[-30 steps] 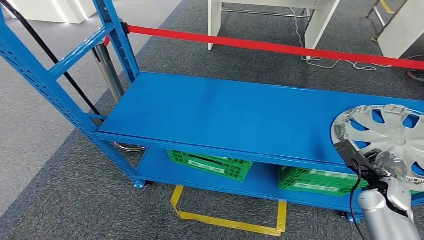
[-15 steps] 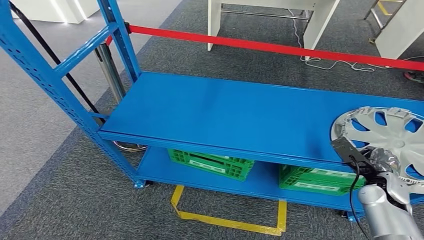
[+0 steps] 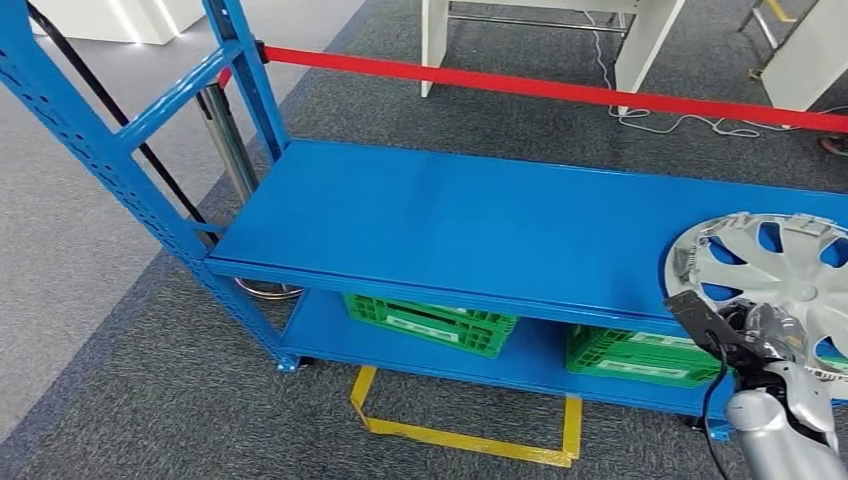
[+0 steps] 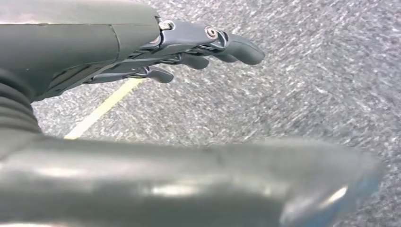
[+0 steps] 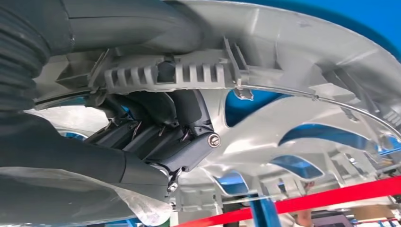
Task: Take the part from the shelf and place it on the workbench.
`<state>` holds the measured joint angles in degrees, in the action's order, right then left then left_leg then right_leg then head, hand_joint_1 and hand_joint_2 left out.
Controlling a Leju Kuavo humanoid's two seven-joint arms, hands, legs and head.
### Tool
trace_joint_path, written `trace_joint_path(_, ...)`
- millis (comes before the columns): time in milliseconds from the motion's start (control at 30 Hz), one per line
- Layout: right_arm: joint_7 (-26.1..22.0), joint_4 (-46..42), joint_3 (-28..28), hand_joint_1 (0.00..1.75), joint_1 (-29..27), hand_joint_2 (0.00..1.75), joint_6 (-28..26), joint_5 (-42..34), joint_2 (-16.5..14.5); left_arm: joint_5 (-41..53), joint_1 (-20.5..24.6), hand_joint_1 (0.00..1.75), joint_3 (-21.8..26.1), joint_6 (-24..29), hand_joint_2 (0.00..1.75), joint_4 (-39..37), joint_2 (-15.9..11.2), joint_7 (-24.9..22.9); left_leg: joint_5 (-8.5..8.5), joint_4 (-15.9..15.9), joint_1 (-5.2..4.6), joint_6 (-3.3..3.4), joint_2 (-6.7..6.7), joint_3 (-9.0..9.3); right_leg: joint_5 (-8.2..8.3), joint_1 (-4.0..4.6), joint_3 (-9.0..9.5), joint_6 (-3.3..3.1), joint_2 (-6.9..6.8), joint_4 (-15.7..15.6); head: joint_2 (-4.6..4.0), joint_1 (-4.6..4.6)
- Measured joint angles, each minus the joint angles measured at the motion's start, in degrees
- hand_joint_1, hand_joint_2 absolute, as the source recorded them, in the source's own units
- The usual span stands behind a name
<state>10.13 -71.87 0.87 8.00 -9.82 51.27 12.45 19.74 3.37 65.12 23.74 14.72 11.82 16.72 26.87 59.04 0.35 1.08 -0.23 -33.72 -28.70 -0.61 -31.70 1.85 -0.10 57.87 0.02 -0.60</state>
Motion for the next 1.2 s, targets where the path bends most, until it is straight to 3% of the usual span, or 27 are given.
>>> trace_joint_path(100,-2.34,-3.37,-0.15,1.75,-2.3,1.75,-2.15,0.03,0.28,0.35,-0.09,0.0,0.13,-0.49,1.75,0.08,0.07,1.31,0.71,0.85,0.12,-0.93,-0.01,-0.43,0.46,-0.19,-0.01,-0.8,-0.06,-0.28,0.0,0.07)
trace_joint_path(167,-4.25,-6.55,-0.27,1.75,-4.07,1.75,-4.57,1.03,0.38,0.5,-0.1,0.0,0.23,-0.44,1.75,0.14,0.07,2.05,3.88,5.83,0.17,-1.4,0.0,-2.51,0.61,-0.36,0.06,-1.32,-0.27,-0.46,0.0,0.12)
trace_joint_path(233,-5.58,-9.6,-0.37,1.75,-5.77,1.75,-7.21,2.67,0.39,0.51,-0.13,0.0,0.42,0.1,1.75,0.17,0.07,2.46,7.35,13.4,0.19,-1.66,0.02,-5.75,0.53,-0.28,0.03,-1.57,-0.39,-0.4,0.0,0.12)
trace_joint_path(267,-6.03,-10.92,-0.43,1.75,-6.51,1.75,-8.32,3.4,0.39,0.52,-0.17,0.0,0.54,0.37,1.75,0.17,0.07,2.54,7.86,15.7,0.19,-1.68,0.02,-6.72,0.49,-0.22,0.04,-1.63,-0.4,-0.38,0.0,0.12)
trace_joint_path(300,-6.47,-12.2,-0.49,1.75,-7.15,1.75,-9.46,4.12,0.38,0.65,-0.2,0.0,0.63,0.52,1.75,0.17,0.07,2.41,7.24,15.95,0.18,-1.59,0.02,-6.8,0.44,-0.16,0.08,-1.68,-0.36,-0.36,0.0,0.13)
trace_joint_path(333,-6.98,-13.4,-0.54,1.75,-7.67,1.75,-10.6,4.82,0.38,0.88,-0.21,0.0,0.69,0.55,1.75,0.17,0.07,2.07,5.52,13.82,0.13,-1.37,0.02,-5.82,0.39,-0.11,0.17,-1.71,-0.29,-0.35,0.0,0.13)
trace_joint_path(400,-8.39,-15.7,-0.6,1.75,-8.57,1.75,-13.34,5.92,0.35,1.53,-0.17,0.0,0.72,0.3,1.75,0.17,0.02,0.99,1.47,6.1,-0.19,-0.57,0.01,-2.27,0.22,0.0,0.37,-1.62,-0.17,-0.33,0.0,0.11)
trace_joint_path(433,-9.26,-16.79,-0.61,1.75,-9.05,1.75,-14.85,6.12,0.28,1.82,-0.12,0.0,0.72,0.1,1.75,0.17,-0.01,0.51,0.33,2.7,-0.38,-0.17,0.02,-0.76,0.14,0.06,0.34,-1.47,-0.14,-0.26,0.0,0.09)
trace_joint_path(467,-10.27,-17.91,-0.6,1.75,-9.63,1.75,-16.43,6.12,0.16,2.04,-0.09,0.0,0.71,-0.14,1.75,0.17,-0.03,0.13,-0.06,0.65,-0.56,0.12,0.03,0.09,0.1,0.08,0.21,-1.27,-0.12,-0.21,0.0,0.07)
trace_joint_path(600,-13.64,-21.59,-0.81,1.75,-11.45,1.75,-19.82,6.0,-0.21,2.44,-0.08,0.0,0.7,-0.74,1.75,0.17,0.05,-0.36,-0.14,-1.29,-0.55,0.84,0.11,0.56,-0.41,-0.14,-0.56,-0.19,-0.06,0.19,0.0,0.04)
trace_joint_path(667,-14.99,-23.12,-0.9,1.75,-11.89,1.75,-20.93,5.52,-0.26,2.61,0.09,0.0,0.69,-1.35,1.75,0.17,0.13,-0.32,-0.44,-1.84,-0.3,1.3,0.15,0.77,-3.03,-0.24,-2.66,0.19,-0.01,4.49,0.0,-0.15)
trace_joint_path(733,-16.62,-24.39,-0.93,1.75,-12.66,1.75,-21.76,4.26,-0.31,2.77,0.11,0.0,0.69,-1.94,1.75,0.17,0.28,-0.27,-0.44,-1.85,-0.33,1.44,0.1,0.76,-6.36,-0.29,-6.35,0.57,0.03,12.25,0.0,-0.3)
trace_joint_path(767,-17.43,-24.97,-0.97,1.75,-13.17,1.75,-21.82,3.38,-0.33,2.86,0.05,0.0,0.7,-2.12,1.75,0.17,0.36,-0.25,-0.46,-1.81,-0.3,1.43,0.09,0.77,-7.08,-0.37,-7.86,0.78,0.03,15.1,0.0,-0.31)
trace_joint_path(800,-18.17,-25.54,-1.03,1.75,-13.65,1.75,-21.71,2.42,-0.34,3.03,0.01,0.0,0.69,-2.23,1.75,0.17,0.42,-0.28,-0.48,-1.73,-0.24,1.39,0.09,0.78,-6.69,-0.49,-8.42,1.0,0.01,15.85,0.0,-0.31)
trace_joint_path(833,-18.96,-26.16,-1.1,1.75,-14.07,1.75,-21.52,1.27,-0.35,3.25,0.01,0.0,0.69,-2.38,1.75,0.17,0.43,-0.32,-0.46,-1.6,-0.13,1.3,0.09,0.78,-5.24,-0.69,-7.85,1.23,0.0,14.33,0.0,-0.31)
trace_joint_path(900,-20.74,-27.48,-1.29,1.75,-14.64,1.75,-21.02,-1.16,-0.41,3.75,0.06,0.0,0.68,-2.79,1.75,0.17,0.4,-0.39,-0.18,-1.07,0.08,0.78,0.08,0.7,-1.48,-1.17,-4.27,1.87,-0.02,6.87,0.0,-0.35)
trace_joint_path(967,-22.63,-28.7,-1.5,1.75,-15.12,1.75,-20.61,-2.92,-0.52,4.17,0.15,0.0,0.66,-3.05,1.75,0.17,0.32,-0.34,0.09,-0.23,-0.02,0.0,0.05,0.31,0.23,-1.33,-1.58,1.73,0.21,1.72,0.0,-0.43)
trace_joint_path(1100,-25.21,-30.64,-2.17,1.75,-16.02,1.75,-20.49,-4.87,-1.14,4.96,0.17,0.0,0.61,-3.06,1.75,0.16,0.28,-0.24,0.2,0.41,0.09,-1.25,0.04,-0.15,0.62,-0.99,-1.76,0.1,0.32,1.59,0.0,-0.43)
trace_joint_path(1133,-25.56,-31.05,-2.32,1.75,-16.15,1.75,-20.5,-5.14,-1.3,5.13,0.17,0.0,0.59,-3.05,1.75,0.16,0.28,-0.24,1.39,1.53,0.16,-1.46,0.05,-0.58,0.86,-0.98,-1.99,-0.37,0.23,1.54,0.0,-0.39)
trace_joint_path(1200,-26.24,-31.83,-2.65,1.75,-16.3,1.75,-20.5,-5.49,-1.56,5.41,0.21,0.0,0.54,-3.05,1.75,0.16,0.28,-0.24,5.7,7.1,0.2,-1.72,0.08,-2.55,1.46,-0.82,-2.7,-1.34,0.07,1.48,0.0,-0.25)
